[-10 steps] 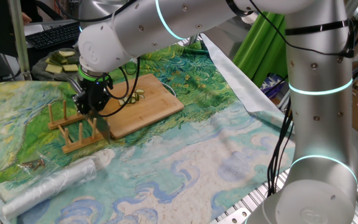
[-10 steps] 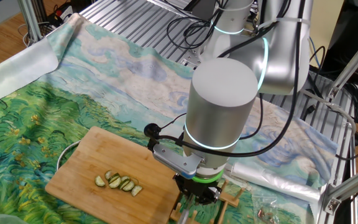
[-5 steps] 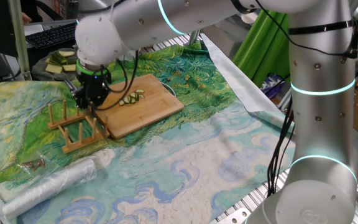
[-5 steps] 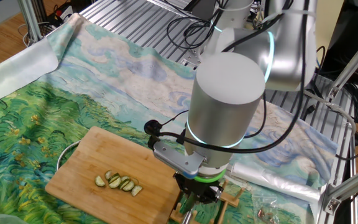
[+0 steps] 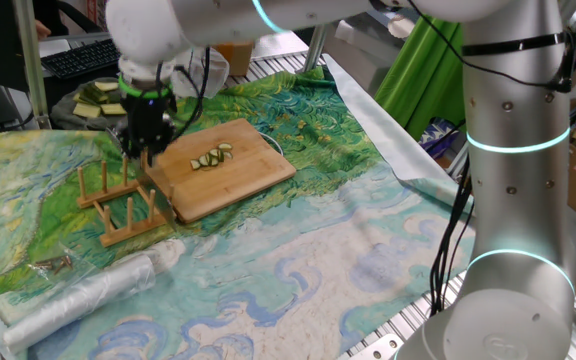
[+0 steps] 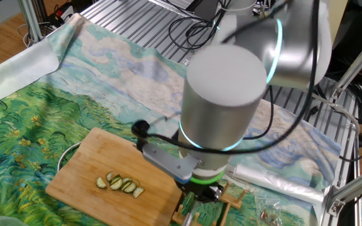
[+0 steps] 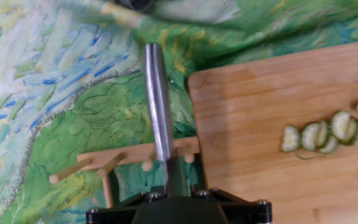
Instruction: Chop the cucumber into shreds
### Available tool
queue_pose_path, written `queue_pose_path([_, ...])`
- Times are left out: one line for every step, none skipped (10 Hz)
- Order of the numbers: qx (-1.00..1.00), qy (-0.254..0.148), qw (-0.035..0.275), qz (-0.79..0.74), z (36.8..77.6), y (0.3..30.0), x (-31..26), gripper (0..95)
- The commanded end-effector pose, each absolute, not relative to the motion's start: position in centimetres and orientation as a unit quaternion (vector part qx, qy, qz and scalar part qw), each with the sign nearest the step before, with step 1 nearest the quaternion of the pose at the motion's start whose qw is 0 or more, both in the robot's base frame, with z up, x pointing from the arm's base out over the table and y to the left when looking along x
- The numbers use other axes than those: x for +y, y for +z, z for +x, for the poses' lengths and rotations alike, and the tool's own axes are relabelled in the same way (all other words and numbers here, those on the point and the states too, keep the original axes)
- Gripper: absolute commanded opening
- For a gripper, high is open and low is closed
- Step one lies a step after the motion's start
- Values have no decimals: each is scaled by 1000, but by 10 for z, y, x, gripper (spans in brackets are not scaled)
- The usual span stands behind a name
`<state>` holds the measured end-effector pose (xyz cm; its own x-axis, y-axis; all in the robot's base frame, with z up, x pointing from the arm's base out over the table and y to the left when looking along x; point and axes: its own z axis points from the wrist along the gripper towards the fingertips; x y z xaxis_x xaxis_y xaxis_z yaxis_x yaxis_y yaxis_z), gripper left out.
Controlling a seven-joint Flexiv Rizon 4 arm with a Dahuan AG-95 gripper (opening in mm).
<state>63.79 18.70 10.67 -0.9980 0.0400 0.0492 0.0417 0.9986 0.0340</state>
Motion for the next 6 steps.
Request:
queue_pose_path([-999, -19, 29, -23, 638, 116, 179, 190])
queue_pose_path([-999, -21, 31, -23, 639, 119, 172, 190])
queue_pose_path([-999, -21, 31, -23, 641, 118, 166, 190])
queue_pose_path([-999, -22, 30, -19, 645, 115, 155, 190])
queue_pose_path([-999, -24, 29, -12, 649, 111, 142, 190])
queue_pose_path([-999, -27, 28, -7, 652, 108, 132, 190])
